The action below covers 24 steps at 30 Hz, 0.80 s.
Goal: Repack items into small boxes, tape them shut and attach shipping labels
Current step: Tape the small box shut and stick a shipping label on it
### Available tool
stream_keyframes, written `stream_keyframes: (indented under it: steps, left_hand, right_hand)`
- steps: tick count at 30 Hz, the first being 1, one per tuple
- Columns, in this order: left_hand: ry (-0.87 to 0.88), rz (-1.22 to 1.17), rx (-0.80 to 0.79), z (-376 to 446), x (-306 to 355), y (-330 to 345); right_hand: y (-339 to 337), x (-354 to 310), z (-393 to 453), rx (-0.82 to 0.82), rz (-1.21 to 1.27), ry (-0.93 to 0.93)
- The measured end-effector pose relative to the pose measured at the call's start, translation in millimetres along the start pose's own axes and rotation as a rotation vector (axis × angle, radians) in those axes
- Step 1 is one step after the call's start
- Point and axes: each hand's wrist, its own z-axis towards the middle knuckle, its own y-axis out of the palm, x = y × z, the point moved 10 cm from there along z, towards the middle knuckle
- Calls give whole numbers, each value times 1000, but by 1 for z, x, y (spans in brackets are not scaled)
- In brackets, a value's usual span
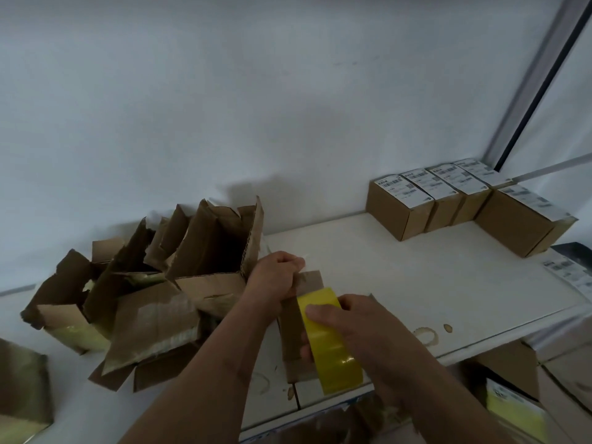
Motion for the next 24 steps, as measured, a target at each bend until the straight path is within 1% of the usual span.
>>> stream_keyframes:
  steps: [4,7,10,12,14,17,19,22,24]
  left_hand:
    - [-6,33,-7,8,-2,-3]
    - [-27,8,-19,14,-4,-2]
    - [-48,15,-16,17,-6,-5]
    - [-43,47,-29,19,-5,-4]
    - [-31,86,-19,22,-5,-5]
    - [1,162,12,28,-1,-8]
    - [7,156,5,30,0,-7]
    - [24,186,33,32,0,-9]
    - [29,212,34,33,1,-9]
  right_hand:
    - [5,-8,5,-44,113,25]
    - [7,-14,14,-32,113,16]
    - [11,-8,17,-33,136,44]
    - [12,-6,17,6,85,46]
    - [16,-7,14,44,-33,36]
    - [30,-8,8,1,-164,-23]
    - [27,-9,6,38,-167,-70]
    - [25,-14,-1,70,-85,-105]
    - [24,-12,-4,107,-134,-113]
